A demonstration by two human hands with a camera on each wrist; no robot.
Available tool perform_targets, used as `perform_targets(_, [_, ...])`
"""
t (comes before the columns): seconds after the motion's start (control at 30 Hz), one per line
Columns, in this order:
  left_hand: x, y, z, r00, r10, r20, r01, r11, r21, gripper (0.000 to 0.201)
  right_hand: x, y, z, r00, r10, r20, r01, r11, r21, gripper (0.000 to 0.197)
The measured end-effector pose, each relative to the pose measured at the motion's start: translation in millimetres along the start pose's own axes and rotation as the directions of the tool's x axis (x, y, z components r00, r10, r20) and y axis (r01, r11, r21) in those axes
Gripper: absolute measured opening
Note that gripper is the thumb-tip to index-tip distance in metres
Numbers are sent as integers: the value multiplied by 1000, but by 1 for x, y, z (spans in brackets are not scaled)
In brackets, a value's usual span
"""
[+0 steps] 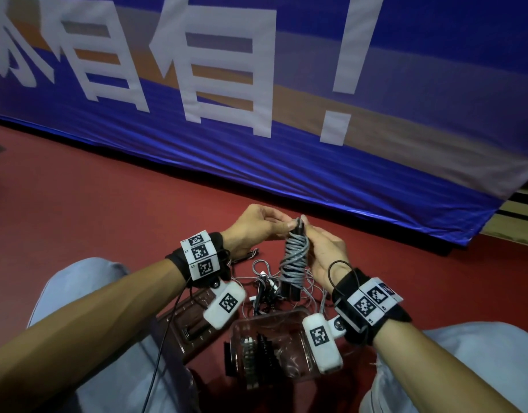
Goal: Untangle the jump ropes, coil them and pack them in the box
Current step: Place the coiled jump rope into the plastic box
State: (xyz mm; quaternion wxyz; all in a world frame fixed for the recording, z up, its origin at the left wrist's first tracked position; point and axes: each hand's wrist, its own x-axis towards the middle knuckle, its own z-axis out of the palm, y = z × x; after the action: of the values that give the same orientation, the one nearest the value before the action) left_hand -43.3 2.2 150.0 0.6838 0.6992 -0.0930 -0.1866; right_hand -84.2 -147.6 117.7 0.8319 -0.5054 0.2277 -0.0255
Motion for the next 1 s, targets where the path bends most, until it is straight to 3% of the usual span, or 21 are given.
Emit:
perform_targets(0.1, [-4, -2, 6, 987, -24, 161, 0, 989, 146, 12, 5, 1, -4, 998, -57, -39, 53, 992, -115, 32])
perform_targets(0.3, [-6, -2, 16, 995, -14, 101, -30, 907, 420, 27, 13, 10, -4, 992, -98, -86, 67, 949, -307, 50])
perform_targets(0.43, [-4, 7, 17, 997, -72, 10, 63, 925, 374, 34, -1, -3, 8, 971, -201, 129, 238, 856, -459, 69])
perform_targets(0.53, [-3, 15, 11, 992, -122, 36, 109, 962, 251, 37, -7, -15, 11, 912, -285, 296, 405, 750, -523, 61])
perform_targets(0.6, [-2, 20, 7, 994, -105, 43, 98, 986, 132, 30, -8, -23, 11, 872, -321, 369, 475, 734, -485, 52])
perform_targets(0.67, [-4, 23, 6, 999, -41, 8, 40, 995, 89, 16, -8, -31, 9, 855, -306, 418, 487, 751, -446, 44])
perform_targets(0.77, [-6, 23, 7, 996, 68, -56, -60, 988, 141, 16, -2, -33, 3, 837, -280, 469, 500, 739, -452, 41])
perform_targets(0.83, [-4, 23, 5, 998, 43, -49, -38, 993, 110, 13, 0, -34, 1, 823, -274, 498, 499, 768, -401, 40])
perform_targets(1.0, [0, 32, -7, 987, -103, 125, 101, 995, 16, 11, 0, -41, -1, 806, -207, 555, 455, 816, -357, 41])
